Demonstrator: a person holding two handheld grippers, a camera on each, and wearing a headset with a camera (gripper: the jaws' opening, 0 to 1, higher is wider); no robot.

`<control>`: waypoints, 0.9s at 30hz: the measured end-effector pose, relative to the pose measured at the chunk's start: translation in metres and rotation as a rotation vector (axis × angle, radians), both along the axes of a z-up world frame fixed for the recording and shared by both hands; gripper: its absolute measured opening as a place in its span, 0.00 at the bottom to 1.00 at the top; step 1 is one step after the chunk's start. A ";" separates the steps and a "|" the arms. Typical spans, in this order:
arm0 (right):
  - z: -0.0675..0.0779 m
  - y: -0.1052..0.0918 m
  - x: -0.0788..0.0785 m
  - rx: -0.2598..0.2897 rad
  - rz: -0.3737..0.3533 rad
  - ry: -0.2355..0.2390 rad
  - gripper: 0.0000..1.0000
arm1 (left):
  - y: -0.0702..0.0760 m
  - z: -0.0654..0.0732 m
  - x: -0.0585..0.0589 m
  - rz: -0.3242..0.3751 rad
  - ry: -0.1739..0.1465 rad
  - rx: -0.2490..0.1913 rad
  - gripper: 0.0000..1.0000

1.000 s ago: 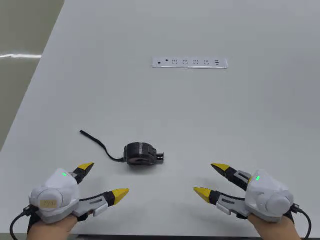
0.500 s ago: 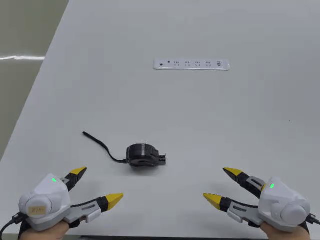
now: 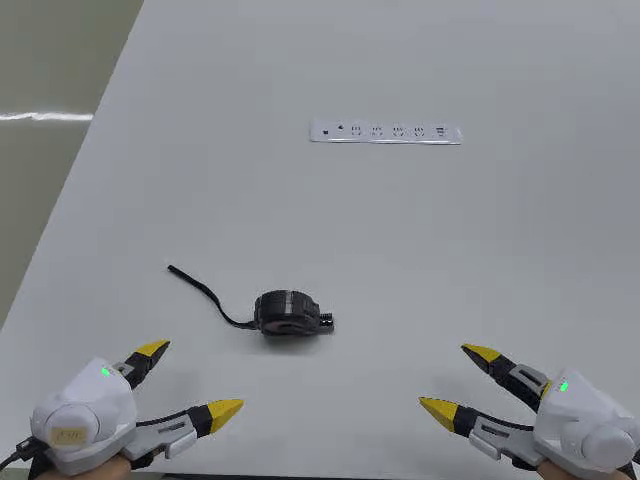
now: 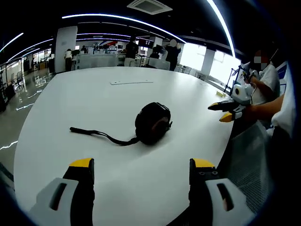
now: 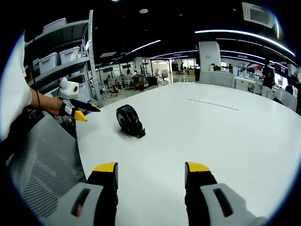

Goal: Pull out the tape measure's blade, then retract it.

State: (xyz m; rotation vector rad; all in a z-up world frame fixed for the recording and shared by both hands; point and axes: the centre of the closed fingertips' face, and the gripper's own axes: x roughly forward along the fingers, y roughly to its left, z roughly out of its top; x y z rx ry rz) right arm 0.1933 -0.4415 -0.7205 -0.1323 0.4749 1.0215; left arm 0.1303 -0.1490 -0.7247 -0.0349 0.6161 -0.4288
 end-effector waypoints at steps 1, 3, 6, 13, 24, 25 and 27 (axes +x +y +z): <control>0.000 -0.001 0.000 0.000 -0.003 0.002 0.57 | 0.002 0.001 0.000 0.007 -0.002 -0.003 0.82; 0.000 -0.002 0.000 0.002 -0.006 0.002 0.58 | 0.003 0.001 -0.001 0.013 -0.001 -0.005 0.82; 0.001 -0.003 -0.002 0.005 -0.010 0.003 0.58 | 0.006 0.000 -0.002 0.026 -0.003 -0.010 0.82; 0.001 -0.003 -0.006 0.010 -0.018 0.004 0.58 | 0.008 0.000 -0.004 0.046 -0.005 -0.023 0.82; -0.002 -0.007 -0.010 0.015 -0.031 0.015 0.58 | 0.007 -0.004 -0.007 0.057 -0.002 -0.032 0.81; -0.002 -0.006 -0.010 0.016 -0.031 0.014 0.59 | 0.007 -0.004 -0.007 0.058 0.000 -0.032 0.81; -0.002 -0.007 -0.009 0.016 -0.032 0.014 0.59 | 0.006 -0.003 -0.008 0.060 -0.001 -0.033 0.81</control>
